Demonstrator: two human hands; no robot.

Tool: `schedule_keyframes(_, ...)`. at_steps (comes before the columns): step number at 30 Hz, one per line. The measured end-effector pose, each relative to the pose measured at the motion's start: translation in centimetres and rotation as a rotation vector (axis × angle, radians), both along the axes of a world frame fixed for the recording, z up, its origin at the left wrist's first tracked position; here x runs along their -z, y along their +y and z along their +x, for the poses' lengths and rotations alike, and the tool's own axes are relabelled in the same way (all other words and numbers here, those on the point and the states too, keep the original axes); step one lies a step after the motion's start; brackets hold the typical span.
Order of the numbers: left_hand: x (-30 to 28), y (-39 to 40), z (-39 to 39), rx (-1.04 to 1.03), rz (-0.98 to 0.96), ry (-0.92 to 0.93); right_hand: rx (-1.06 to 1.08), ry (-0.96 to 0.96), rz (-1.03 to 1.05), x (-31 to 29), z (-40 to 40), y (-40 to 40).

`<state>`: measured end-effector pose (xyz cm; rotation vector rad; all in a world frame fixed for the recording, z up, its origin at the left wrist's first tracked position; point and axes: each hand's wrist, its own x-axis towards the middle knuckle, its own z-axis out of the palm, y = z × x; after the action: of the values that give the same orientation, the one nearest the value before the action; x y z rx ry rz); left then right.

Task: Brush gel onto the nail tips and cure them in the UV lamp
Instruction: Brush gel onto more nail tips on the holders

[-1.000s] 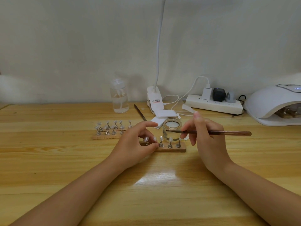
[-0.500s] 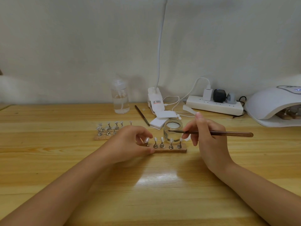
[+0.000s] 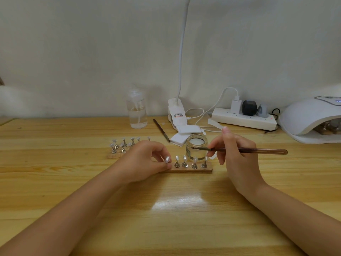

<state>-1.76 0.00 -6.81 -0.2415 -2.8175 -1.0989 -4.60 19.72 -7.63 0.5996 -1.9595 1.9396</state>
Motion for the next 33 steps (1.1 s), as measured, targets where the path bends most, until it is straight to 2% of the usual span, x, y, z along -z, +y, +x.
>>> schedule_keyframes(4, -0.1, 0.3, 0.3, 0.016, -0.127, 0.078, 0.002, 0.008, -0.001, 0.0, 0.0, 0.0)
schedule_keyframes(7, -0.3, 0.3, 0.5, 0.033, -0.123, 0.095, 0.008, 0.013, -0.012, 0.0, 0.0, 0.0)
schedule_keyframes(10, -0.7, 0.3, 0.5, 0.003, 0.006, 0.161, 0.013, 0.016, -0.029, 0.0, -0.1, 0.1)
schedule_keyframes(16, -0.5, 2.4, 0.9, 0.032, 0.42, 0.288, 0.053, 0.016, 0.003, -0.1, -0.3, 0.2)
schedule_keyframes(21, 1.2, 3.1, 0.7, -0.033, 0.324, 0.451, 0.056, -0.035, 0.005, 0.0, -0.8, 0.3)
schedule_keyframes(28, 1.7, 3.0, 0.3, -0.062, 0.38, 0.443, 0.068, -0.094, 0.004, -0.7, -1.6, 0.6)
schedule_keyframes(33, 1.7, 2.9, 0.3, -0.069, 0.386, 0.44, 0.086, -0.024, 0.122, -2.2, -3.0, 1.1)
